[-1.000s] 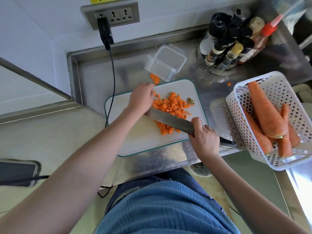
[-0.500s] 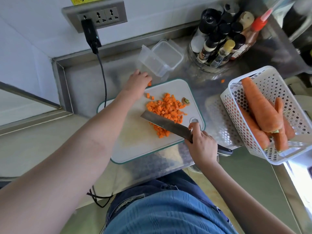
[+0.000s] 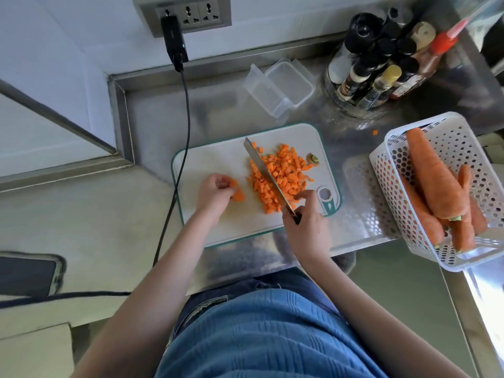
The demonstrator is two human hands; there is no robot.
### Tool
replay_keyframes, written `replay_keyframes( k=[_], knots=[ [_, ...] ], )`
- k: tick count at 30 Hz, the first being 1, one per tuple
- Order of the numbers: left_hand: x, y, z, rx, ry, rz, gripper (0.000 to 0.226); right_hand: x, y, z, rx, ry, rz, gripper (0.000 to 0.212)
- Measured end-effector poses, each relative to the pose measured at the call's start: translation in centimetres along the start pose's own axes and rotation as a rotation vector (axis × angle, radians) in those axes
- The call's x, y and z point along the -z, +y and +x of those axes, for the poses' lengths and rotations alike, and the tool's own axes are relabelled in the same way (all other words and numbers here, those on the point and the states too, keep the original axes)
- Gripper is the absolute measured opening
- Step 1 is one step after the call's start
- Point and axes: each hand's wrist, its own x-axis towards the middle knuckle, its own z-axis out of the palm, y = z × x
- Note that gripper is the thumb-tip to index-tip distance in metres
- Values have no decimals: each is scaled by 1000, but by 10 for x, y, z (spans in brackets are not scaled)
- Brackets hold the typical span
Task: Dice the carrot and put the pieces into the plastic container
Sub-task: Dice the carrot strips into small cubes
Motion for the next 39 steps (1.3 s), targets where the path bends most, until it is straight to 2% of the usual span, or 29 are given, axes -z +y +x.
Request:
replay_keyframes(
  k=[4, 9, 13, 15, 18, 22, 28, 35, 39],
  knots=[
    [10, -8, -15, -150, 19, 142, 27, -7, -8, -2, -28, -106, 93, 21],
    [26, -12, -24, -332, 104, 289, 11, -14, -17, -1, 1, -181, 72, 14],
    [27, -24, -32, -404, 129, 364, 27, -21, -30, -3, 43, -277, 37, 5],
    [26, -30, -35, -417, 128, 396, 31, -24, -36, -2, 82, -308, -13, 9],
    [24, -38, -36, -450, 133, 424, 22, -29, -41, -2, 130, -345, -103, 20],
    [27, -40, -47, -578, 122, 595, 11, -35, -43, -4, 173, -360, -153, 17],
    [35, -55, -53, -874, 26, 889, 40, -40, -47, -6, 216, -394, -191, 11],
    [36, -62, -50, -839, -50, 912, 50, -50, -48, -10, 167, -421, -411, 27],
    [35, -64, -48, -835, -54, 896, 54, -58, -52, -8, 135, -430, -439, 31]
  ],
)
